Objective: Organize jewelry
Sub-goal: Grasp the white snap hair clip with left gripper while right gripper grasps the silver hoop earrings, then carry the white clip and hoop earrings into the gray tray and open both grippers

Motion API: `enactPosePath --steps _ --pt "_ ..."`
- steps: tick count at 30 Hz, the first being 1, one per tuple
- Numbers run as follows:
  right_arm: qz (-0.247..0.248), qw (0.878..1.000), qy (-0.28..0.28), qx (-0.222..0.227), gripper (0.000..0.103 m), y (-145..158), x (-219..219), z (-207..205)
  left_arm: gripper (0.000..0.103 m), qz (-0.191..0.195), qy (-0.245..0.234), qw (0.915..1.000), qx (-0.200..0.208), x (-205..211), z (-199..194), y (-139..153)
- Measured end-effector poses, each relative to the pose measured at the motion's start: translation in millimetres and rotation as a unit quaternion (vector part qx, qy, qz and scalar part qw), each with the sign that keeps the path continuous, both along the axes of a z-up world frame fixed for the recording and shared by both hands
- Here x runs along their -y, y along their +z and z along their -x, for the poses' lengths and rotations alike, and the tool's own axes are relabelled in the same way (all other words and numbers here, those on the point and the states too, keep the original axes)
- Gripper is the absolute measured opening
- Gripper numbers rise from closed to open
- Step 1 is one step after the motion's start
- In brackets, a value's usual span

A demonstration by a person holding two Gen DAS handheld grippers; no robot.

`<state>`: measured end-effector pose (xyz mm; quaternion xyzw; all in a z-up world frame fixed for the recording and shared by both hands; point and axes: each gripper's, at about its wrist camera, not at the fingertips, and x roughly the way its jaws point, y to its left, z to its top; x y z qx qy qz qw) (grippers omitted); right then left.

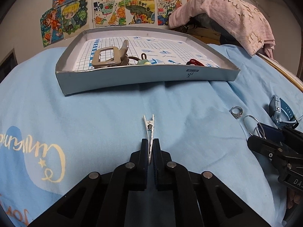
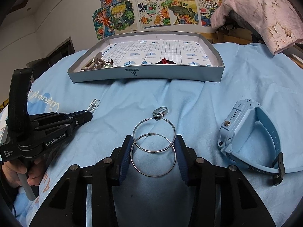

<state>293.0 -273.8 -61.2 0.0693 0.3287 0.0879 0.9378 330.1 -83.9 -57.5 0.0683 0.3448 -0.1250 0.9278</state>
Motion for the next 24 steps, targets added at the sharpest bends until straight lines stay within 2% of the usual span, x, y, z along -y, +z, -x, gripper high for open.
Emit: enactPosePath --steps 5,12,21,24 --pt "0.000 1.000 0.008 0.014 0.040 2.7 -1.6 3.7 0.005 -0.001 -0.002 0.9999 0.011 0.5 3.8 2.2" --pt "-0.005 1.000 0.013 0.028 0.040 6.9 0.6 6.9 0.005 0.018 -0.003 0.9996 0.019 -5.0 6.6 11.7" --pt "-0.006 0.998 0.014 0.055 0.039 19.8 2.9 13.7 0.005 -0.020 -0.007 0.9991 0.036 11.1 12.4 27.4" --pt "-0.009 0.998 0.013 0.062 0.039 23.3 5.8 15.5 0.005 -0.022 -0.007 0.9990 0.039 13.7 13.9 32.1"
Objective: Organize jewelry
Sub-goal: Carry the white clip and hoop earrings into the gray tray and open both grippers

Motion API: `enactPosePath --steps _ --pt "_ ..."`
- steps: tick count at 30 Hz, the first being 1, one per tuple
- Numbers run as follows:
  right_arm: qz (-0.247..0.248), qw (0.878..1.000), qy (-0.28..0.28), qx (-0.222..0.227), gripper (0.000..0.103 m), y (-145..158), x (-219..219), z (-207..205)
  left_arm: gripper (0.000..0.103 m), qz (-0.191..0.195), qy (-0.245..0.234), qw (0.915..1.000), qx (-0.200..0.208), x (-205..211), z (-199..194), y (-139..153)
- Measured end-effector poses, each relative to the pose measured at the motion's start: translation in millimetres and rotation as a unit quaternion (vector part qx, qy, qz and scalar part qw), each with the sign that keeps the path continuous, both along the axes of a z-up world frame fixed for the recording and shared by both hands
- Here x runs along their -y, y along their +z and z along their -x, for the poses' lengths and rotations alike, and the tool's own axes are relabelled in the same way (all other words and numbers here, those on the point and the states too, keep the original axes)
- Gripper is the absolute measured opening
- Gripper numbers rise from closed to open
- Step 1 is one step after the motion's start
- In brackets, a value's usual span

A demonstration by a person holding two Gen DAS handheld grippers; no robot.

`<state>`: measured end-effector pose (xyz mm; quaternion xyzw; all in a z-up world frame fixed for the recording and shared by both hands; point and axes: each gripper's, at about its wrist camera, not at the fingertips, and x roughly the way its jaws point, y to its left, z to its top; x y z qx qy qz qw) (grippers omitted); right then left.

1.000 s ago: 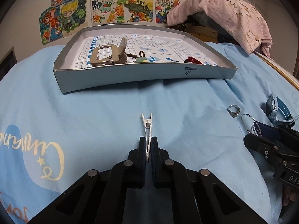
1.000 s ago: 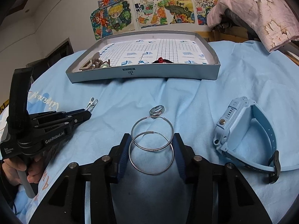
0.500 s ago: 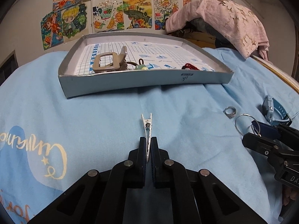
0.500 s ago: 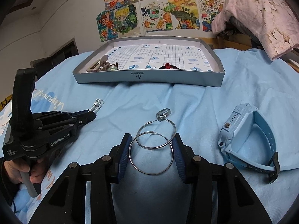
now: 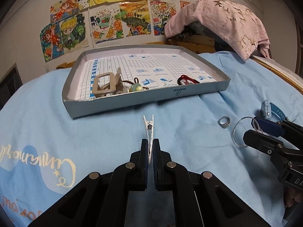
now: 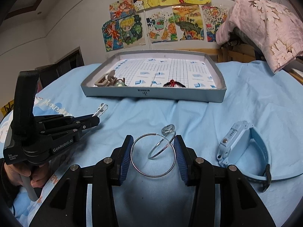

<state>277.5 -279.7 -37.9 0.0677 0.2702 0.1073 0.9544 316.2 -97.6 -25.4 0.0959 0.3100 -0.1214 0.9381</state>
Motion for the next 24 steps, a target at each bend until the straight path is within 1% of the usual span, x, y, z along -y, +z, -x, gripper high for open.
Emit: enactPosePath --steps 6,10,14,19,21,24 --pt "-0.010 1.000 0.000 0.011 0.039 5.7 4.9 2.0 0.005 0.007 0.006 1.0000 -0.003 -1.9 -1.9 6.1" --pt "-0.006 1.000 0.003 0.020 0.039 11.2 5.4 2.2 0.005 0.025 0.007 0.9997 0.006 -5.7 -4.4 15.3" --pt "-0.006 0.999 0.000 0.038 0.039 25.3 10.8 -3.3 0.005 0.043 0.007 0.9990 0.013 -4.8 -16.8 24.4" --pt "-0.004 0.998 -0.004 0.058 0.039 49.3 15.8 -36.5 0.005 0.058 0.001 0.9979 0.031 2.1 -45.1 42.1" --pt "-0.011 0.998 -0.007 0.063 0.039 59.7 17.8 -58.1 0.005 0.071 0.000 0.9970 0.032 1.2 -57.2 47.6" --pt "-0.007 0.998 -0.017 0.065 0.039 69.6 19.4 -89.3 0.005 0.083 0.004 0.9960 0.033 -0.9 -78.0 51.0"
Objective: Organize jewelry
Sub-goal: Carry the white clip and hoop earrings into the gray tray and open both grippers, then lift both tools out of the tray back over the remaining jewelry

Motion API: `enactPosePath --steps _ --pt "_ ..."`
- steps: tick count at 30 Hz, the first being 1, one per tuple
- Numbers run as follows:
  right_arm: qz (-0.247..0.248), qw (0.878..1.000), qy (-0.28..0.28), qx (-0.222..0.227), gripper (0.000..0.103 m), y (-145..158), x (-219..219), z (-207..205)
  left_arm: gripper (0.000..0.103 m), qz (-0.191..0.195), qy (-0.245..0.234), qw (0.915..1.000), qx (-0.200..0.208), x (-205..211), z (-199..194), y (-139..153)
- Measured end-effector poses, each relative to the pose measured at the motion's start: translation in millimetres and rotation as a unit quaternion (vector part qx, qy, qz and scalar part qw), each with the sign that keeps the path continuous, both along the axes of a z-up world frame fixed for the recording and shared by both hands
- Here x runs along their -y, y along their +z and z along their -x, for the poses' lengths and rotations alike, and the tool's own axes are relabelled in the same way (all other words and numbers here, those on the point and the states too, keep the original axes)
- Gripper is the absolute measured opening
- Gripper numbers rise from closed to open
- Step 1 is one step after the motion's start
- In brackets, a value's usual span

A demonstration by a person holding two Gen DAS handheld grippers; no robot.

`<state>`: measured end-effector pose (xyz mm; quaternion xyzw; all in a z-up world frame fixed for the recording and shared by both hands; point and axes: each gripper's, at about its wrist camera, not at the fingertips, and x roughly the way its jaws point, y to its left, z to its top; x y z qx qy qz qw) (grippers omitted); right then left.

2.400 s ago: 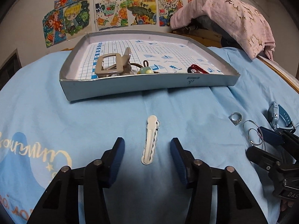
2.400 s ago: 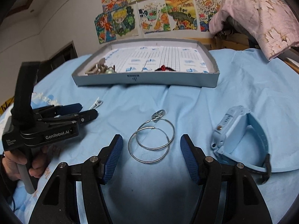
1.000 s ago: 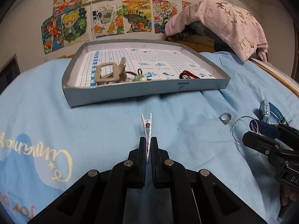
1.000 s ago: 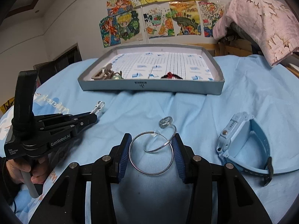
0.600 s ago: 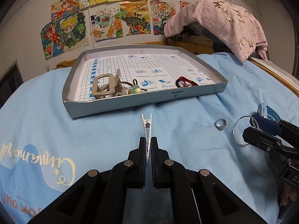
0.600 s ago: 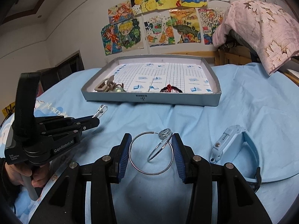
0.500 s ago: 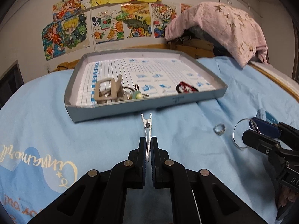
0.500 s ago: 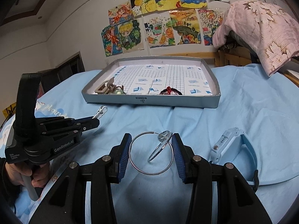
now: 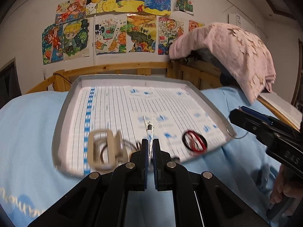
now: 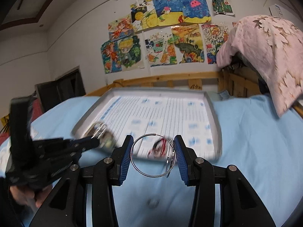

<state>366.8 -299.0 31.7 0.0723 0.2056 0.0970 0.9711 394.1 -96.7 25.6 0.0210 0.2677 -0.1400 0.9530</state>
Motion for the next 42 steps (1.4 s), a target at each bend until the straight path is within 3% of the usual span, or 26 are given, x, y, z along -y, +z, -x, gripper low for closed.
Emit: enactPosePath --steps 5,10,17,28,31,36,38,42 --pt "0.014 0.999 -0.008 -0.028 0.039 -5.7 -2.3 -50.6 0.005 0.013 0.008 0.9998 -0.013 -1.9 -29.7 -9.9" --pt "0.024 0.998 -0.010 -0.053 0.039 -22.3 -12.5 -70.0 0.005 0.022 0.009 0.9994 -0.025 -0.9 -39.7 -20.3" --pt "0.022 0.996 -0.008 -0.083 0.040 -36.7 -17.9 -77.5 0.005 0.029 0.004 0.9989 -0.036 -2.2 -42.1 -25.2" --pt "0.014 0.996 -0.002 -0.093 0.041 -39.3 -13.1 -76.6 0.005 0.042 0.018 0.9975 -0.054 -6.1 -46.2 -28.9" --pt "0.010 0.996 -0.007 -0.088 0.051 -38.1 -10.7 -73.7 0.005 0.048 0.021 0.9970 -0.057 -7.7 -46.0 -29.2" --pt "0.007 0.997 -0.014 -0.081 0.053 -32.9 -6.1 -70.9 0.006 0.056 0.024 0.9964 -0.058 -8.7 -43.5 -27.1" --pt "0.007 0.997 -0.021 -0.074 0.060 -28.2 -3.8 -67.1 0.012 0.059 0.024 0.9967 -0.051 -9.2 -39.0 -23.0" --pt "-0.004 0.998 -0.036 -0.052 0.066 -12.4 6.8 -54.6 0.047 0.063 0.024 0.9973 -0.027 -6.6 -24.3 -9.4"
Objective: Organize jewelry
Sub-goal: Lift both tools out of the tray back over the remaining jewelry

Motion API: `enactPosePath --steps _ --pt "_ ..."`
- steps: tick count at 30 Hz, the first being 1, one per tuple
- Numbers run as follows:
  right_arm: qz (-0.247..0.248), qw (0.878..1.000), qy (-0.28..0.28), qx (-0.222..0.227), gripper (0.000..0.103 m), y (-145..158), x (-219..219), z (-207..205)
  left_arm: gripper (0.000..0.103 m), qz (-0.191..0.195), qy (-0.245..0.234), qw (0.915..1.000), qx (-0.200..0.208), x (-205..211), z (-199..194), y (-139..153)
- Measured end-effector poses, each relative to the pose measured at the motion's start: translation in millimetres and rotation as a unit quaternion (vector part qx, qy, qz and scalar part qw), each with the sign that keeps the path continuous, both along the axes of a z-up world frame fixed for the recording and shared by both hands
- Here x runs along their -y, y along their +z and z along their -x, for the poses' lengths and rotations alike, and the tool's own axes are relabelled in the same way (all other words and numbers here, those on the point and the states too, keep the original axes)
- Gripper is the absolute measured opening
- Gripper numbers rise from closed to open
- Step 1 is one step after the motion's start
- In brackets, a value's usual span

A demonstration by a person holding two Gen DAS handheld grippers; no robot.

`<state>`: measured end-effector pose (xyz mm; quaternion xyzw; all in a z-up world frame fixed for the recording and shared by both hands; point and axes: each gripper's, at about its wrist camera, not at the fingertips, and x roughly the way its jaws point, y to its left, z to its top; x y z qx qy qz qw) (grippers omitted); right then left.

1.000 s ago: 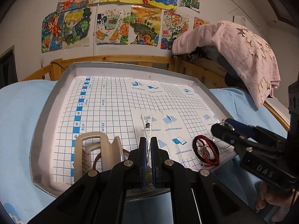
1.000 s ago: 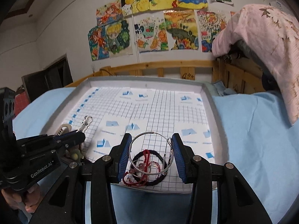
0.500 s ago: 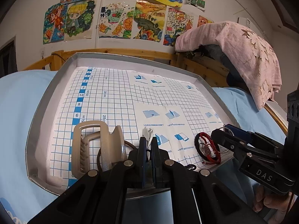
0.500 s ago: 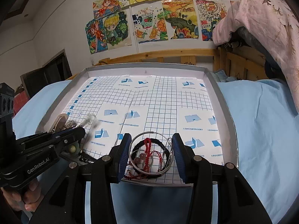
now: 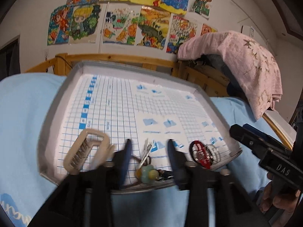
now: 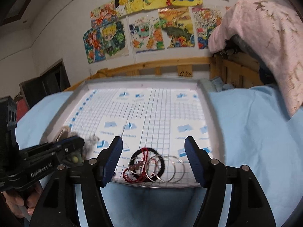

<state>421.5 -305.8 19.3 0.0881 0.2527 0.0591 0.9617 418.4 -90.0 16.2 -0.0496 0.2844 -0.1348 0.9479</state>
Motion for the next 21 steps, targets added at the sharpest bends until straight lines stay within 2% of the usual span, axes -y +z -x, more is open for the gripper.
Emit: enactPosePath --steps 1,5,7,10,13,15,21 --pt "-0.001 1.000 -0.003 0.002 0.067 3.7 2.4 2.4 0.059 0.000 0.001 1.0000 0.009 0.6 5.1 5.2" --pt "-0.004 1.000 -0.018 0.015 0.069 22.7 18.3 24.7 0.066 0.002 0.003 0.9995 0.032 2.1 22.9 23.2" --pt "-0.003 0.999 -0.022 0.024 0.079 29.1 24.3 37.4 0.081 0.002 0.002 0.9992 0.039 2.9 32.8 29.8" --pt "0.004 0.999 -0.027 0.042 0.084 39.1 30.5 59.7 0.093 -0.003 0.004 0.9981 0.061 4.1 53.3 37.6" --pt "0.004 0.998 -0.034 0.062 0.093 44.3 35.2 86.2 0.100 -0.012 0.006 0.9971 0.075 4.7 74.1 42.3" --pt "0.007 0.996 -0.040 0.074 0.094 46.7 37.6 102.9 0.102 -0.014 0.009 0.9963 0.084 3.2 88.7 44.2" --pt "0.008 0.993 -0.051 0.106 0.101 44.5 39.6 153.7 0.103 -0.026 0.016 0.9948 0.097 -1.2 126.0 42.8"
